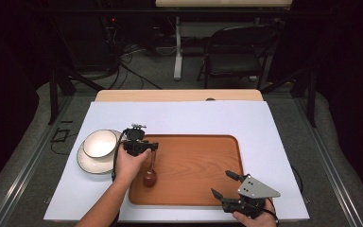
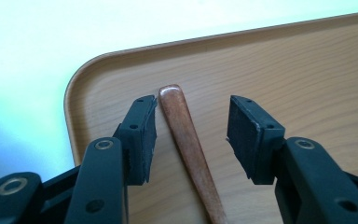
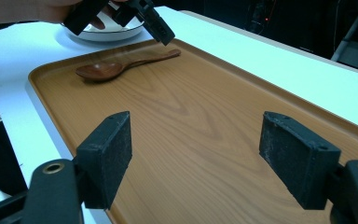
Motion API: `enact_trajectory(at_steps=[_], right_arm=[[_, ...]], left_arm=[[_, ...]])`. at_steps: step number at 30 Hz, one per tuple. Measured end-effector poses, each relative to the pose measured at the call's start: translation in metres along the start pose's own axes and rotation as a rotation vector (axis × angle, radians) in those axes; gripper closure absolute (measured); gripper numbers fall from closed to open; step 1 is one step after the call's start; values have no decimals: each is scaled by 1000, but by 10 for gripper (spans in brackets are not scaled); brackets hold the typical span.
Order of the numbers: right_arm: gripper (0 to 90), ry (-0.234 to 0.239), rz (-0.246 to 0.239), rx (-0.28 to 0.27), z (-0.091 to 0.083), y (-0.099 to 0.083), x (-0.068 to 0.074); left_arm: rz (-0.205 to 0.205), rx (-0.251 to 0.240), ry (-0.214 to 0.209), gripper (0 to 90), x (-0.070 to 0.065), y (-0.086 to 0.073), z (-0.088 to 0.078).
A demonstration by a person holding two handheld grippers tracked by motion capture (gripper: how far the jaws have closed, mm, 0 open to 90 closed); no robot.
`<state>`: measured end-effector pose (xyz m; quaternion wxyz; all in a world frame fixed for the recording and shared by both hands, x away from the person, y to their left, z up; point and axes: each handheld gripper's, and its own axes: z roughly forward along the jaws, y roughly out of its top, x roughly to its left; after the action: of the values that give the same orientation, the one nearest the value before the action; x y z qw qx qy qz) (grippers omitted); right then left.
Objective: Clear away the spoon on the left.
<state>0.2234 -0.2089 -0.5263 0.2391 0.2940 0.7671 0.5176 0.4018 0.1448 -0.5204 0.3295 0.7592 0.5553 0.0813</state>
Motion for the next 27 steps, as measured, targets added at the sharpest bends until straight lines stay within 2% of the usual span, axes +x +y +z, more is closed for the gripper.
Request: enact_trajectory(at_steps=[7,10,11,12,13,17,21,24,27], right_arm=[[250,-2,2,2,0,0,0],[250,-5,0,0,0,0,0],[250,-5,0,0,0,0,0],[250,-5,-3,1,-1,0,0],[250,-5,-3,1,-1,0,0],[250,-6,-2,1,0,0,0],[250,-7,-3,1,-1,0,0],[250,-7,-5,0,-1,0,0],[250,-8,-5,0,-1,0,0]], left_arm=[[15,-27,-5,519,-3,2,-14],[33,-55,-9,515,-4,4,-30],[33,-55,-9,515,-4,4,-30],[44,-68,-11,515,-5,4,-38],[44,-68,-11,515,-5,4,-38],[70,-98,3,515,-5,5,-59],[84,-113,8,512,-5,5,-70],[100,-128,8,509,-3,0,-85],[106,-138,16,510,-1,-4,-90]])
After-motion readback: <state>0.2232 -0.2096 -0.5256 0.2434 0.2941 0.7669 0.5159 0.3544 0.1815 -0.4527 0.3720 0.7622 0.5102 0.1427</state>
